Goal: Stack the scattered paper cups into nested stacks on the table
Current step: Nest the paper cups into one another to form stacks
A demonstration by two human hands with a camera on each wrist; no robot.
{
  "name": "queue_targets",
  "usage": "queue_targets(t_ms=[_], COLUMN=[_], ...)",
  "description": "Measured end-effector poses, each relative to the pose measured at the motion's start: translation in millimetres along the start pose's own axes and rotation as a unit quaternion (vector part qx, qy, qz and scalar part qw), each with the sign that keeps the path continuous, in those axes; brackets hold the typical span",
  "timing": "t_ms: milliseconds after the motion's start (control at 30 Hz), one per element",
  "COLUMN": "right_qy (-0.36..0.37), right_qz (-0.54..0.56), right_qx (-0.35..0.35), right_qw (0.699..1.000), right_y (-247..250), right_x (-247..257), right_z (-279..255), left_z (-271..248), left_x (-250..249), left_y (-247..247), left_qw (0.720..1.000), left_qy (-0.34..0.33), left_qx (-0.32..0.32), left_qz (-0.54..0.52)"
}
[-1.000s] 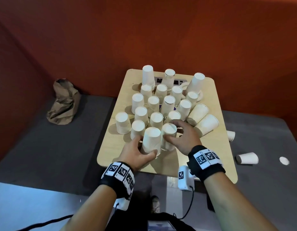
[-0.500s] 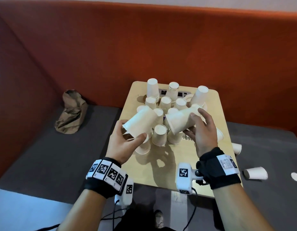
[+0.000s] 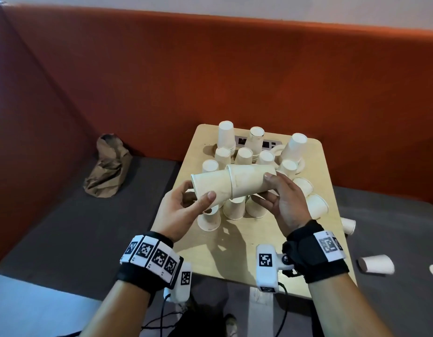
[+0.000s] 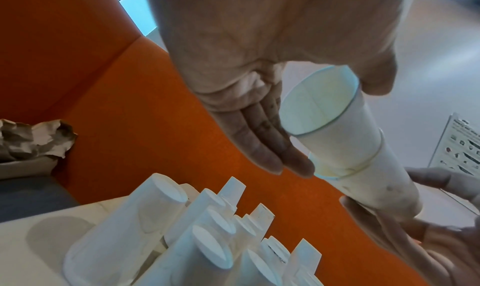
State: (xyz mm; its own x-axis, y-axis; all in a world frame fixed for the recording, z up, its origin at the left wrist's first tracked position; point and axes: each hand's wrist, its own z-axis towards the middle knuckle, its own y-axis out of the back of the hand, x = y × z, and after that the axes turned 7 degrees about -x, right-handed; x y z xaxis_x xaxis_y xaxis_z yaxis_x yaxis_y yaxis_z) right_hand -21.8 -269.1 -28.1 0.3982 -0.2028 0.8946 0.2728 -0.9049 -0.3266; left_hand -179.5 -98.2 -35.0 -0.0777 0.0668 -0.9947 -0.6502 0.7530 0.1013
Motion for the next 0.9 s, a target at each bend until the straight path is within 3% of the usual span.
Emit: queue_targets(t_ms=[167, 300, 433, 600, 800, 900], right_qy=[0.008, 0.052, 0.100, 0.125, 0.176, 0.216], right_qz=[-0.028, -0.119, -0.269, -0.362, -0.211, -0.153], right_qx=[0.018, 0.041, 0.030, 0.025, 0.087, 0.123], right_qw=[0.999, 0.991, 0.957, 0.923, 0.958, 0.956], right_y=[-4.1, -6.6, -11.3, -16.3, -32.2, -43.5], right_x=[5.6, 4.0, 2.8, 4.5, 13.9, 19.2], right_z=[-7.2, -10.9, -14.1, -20.2, -22.3, -19.5], left_z=[2.6, 4.9, 6.1, 14.6, 37.8, 53.6], left_x=[-4.1, -7.9, -11.8, -14.6, -32.8, -40.8], left_y=[-4.8, -7.1, -10.6, -14.6, -16.0, -21.3], left_qw=[1.000, 1.000, 0.997, 0.998, 0.994, 0.988], left_qy=[0.005, -0.002, -0.033, -0.053, 0.026, 0.063], left_qx=[-0.007, 0.005, 0.068, 0.045, -0.013, 0.038], left_qz=[-0.012, -0.020, -0.029, 0.000, -0.105, -0.132])
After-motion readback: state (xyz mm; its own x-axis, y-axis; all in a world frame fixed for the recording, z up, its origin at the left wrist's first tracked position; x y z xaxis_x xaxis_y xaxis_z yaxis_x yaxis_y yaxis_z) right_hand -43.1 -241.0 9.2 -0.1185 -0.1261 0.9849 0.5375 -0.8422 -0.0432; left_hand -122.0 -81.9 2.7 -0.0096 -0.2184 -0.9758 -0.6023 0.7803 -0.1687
